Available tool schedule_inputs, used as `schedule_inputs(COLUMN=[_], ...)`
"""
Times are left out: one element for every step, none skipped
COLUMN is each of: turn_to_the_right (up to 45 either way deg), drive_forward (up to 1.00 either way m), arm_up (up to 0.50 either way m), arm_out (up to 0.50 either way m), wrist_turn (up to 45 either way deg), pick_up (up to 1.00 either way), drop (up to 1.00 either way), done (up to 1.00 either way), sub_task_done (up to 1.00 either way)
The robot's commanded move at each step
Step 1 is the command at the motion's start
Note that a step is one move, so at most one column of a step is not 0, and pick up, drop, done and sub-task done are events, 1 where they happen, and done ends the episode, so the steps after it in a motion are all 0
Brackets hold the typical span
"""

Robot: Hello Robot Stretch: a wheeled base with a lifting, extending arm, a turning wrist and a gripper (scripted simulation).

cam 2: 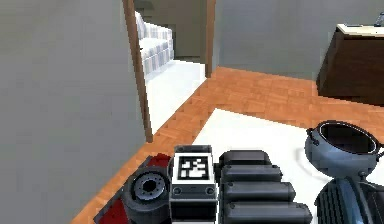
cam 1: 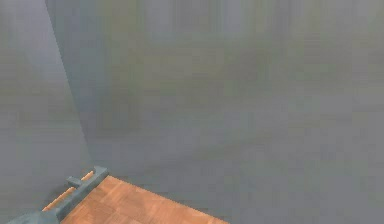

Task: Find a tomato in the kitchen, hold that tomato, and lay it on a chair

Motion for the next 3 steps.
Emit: schedule_inputs(turn_to_the_right=[9.0,27.0,-27.0], drive_forward=[0.00,0.00,0.00], arm_up=[0.00,0.00,0.00], arm_out=[0.00,0.00,0.00], wrist_turn=[0.0,0.0,0.0], pick_up=[0.00,0.00,0.00], drop=[0.00,0.00,0.00], done=[0.00,0.00,0.00], sub_task_done=[0.00,0.00,0.00])
